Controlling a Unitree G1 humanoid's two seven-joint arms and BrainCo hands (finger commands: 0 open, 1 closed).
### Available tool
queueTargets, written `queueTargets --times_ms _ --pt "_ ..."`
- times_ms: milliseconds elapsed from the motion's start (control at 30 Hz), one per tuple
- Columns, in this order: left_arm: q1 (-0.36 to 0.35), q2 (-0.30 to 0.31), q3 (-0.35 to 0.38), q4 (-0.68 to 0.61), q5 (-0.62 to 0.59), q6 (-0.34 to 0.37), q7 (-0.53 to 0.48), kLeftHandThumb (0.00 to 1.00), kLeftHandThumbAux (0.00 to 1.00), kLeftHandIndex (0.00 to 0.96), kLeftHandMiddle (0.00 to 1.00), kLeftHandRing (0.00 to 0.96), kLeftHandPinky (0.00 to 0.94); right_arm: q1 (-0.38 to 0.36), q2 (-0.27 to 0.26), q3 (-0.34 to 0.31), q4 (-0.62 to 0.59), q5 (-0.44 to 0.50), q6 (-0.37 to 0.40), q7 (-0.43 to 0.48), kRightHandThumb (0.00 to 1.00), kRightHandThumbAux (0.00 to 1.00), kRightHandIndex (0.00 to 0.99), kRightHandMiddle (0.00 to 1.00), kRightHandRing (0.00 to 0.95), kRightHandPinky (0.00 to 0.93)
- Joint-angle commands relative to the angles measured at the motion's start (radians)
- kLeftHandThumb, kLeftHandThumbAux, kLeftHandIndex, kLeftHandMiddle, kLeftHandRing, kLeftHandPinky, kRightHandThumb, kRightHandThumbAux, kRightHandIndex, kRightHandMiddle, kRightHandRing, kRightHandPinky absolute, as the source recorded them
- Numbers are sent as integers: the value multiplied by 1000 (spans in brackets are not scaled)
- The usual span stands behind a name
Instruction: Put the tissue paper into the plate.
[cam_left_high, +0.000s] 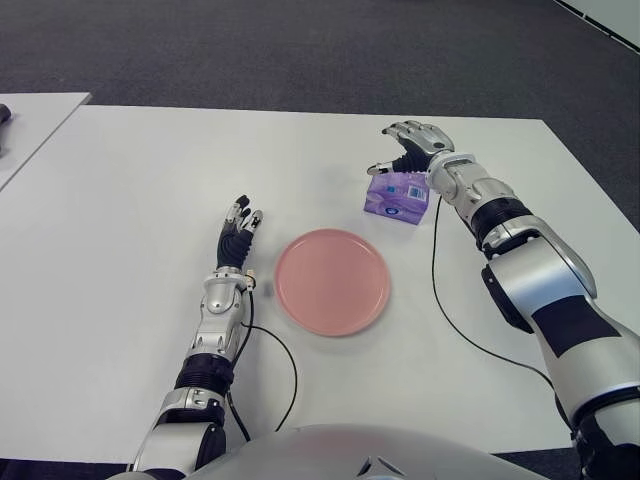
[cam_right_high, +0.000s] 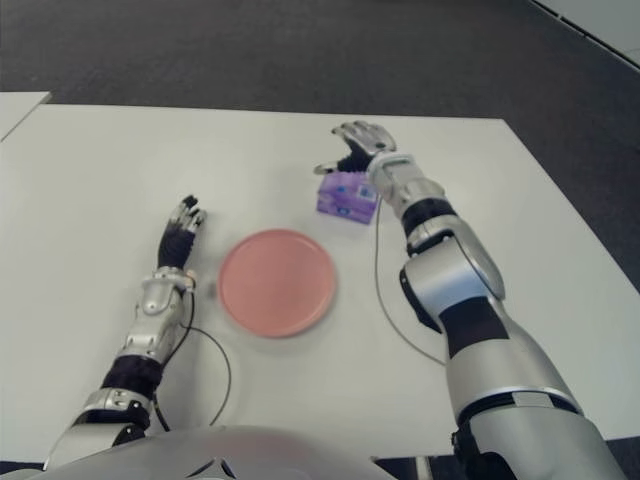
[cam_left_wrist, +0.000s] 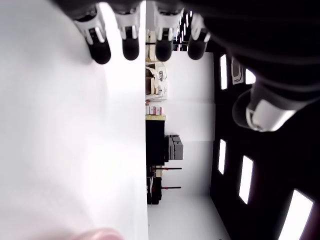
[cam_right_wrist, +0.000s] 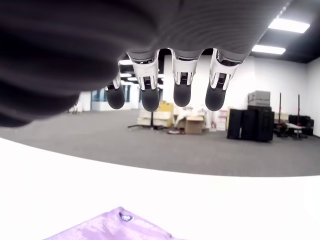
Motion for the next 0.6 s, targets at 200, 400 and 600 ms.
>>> queueTargets --times_ms 200,400,600 --pt "31 2 2 16 -2 16 3 0 436 0 0 0 0 55 26 13 16 11 28 27 413 245 0 0 0 0" --pt "32 2 1 14 -2 18 0 0 440 0 0 0 0 76 38 15 20 10 37 20 420 250 0 0 0 0" --pt "33 1 0 14 1 18 5 0 433 0 0 0 0 94 53 14 21 14 42 23 424 253 0 0 0 0"
